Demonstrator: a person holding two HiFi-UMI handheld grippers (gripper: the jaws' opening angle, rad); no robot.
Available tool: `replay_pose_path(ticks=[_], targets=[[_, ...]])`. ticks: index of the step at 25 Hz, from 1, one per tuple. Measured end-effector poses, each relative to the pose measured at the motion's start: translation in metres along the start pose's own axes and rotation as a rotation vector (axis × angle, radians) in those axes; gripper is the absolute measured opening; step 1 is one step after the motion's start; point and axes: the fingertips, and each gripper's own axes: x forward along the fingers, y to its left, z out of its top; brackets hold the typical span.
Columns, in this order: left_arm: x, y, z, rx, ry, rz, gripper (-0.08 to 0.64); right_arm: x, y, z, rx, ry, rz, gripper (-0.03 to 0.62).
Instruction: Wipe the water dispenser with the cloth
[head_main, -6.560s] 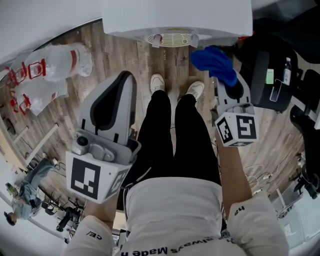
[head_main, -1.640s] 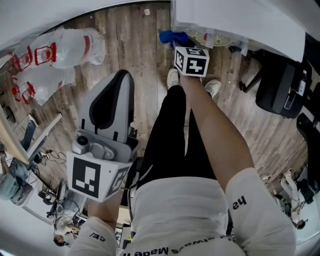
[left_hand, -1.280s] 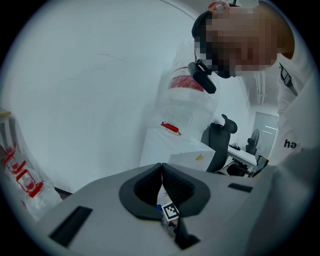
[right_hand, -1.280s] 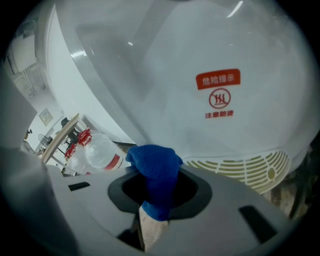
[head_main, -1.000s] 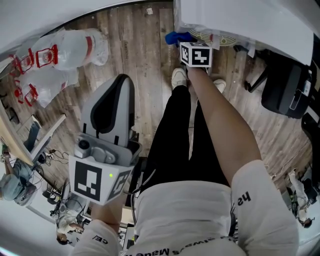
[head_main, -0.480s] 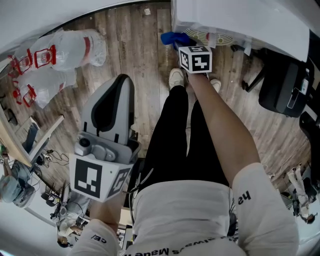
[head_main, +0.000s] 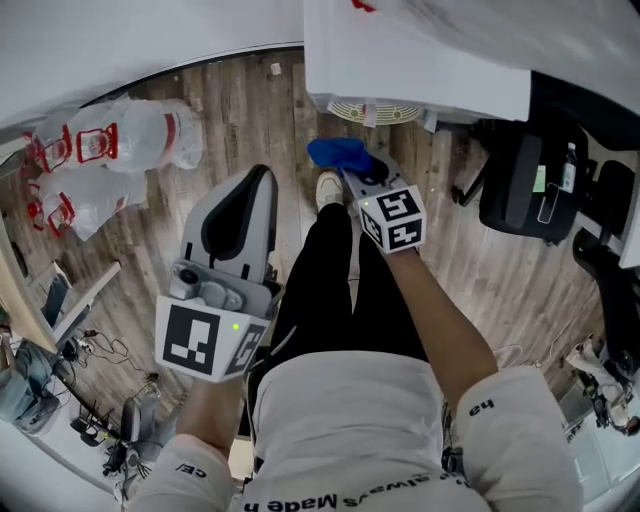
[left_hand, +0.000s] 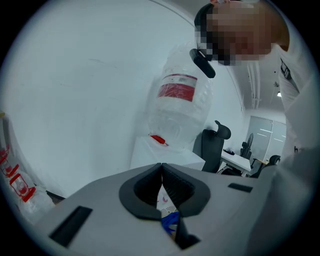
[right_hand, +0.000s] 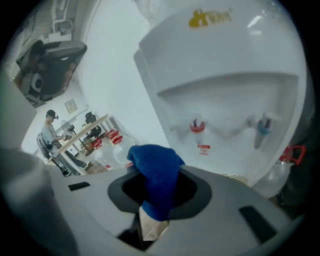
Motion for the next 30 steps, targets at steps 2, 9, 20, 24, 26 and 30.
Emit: replay_pose_path(ticks=[2, 9, 20, 24, 26, 30], targets=[[-0.001, -0.009, 0.01, 0.004, -0.004, -0.005, 0.02, -0.033, 0.008, 0.016, -0.013, -0.026, 0.009, 0.097], [-0.012, -0.042, 0.039, 0.032, -0.026, -0.024, 0.02, -0.147, 0.015, 0.087, -0.092, -0.146, -0.005, 0.095], [-0.037, -0.099, 0.1, 0.085, -0.095, -0.047, 0.02, -0.286, 0.026, 0.193, -0.19, -0.331, -0.051, 0.097], [-0.048, -0.116, 0.128, 0.096, -0.145, -0.041, 0.02, -0.327, 0.04, 0.221, -0.223, -0.388, -0.048, 0.097], [-0.053, -0.126, 0.141, 0.098, -0.169, -0.039, 0.02, -0.347, 0.044, 0.234, -0.231, -0.415, -0.051, 0.097], [-0.064, -0.148, 0.168, 0.101, -0.213, -0.048, 0.02, -0.387, 0.049, 0.256, -0.243, -0.457, -0.063, 0.095]])
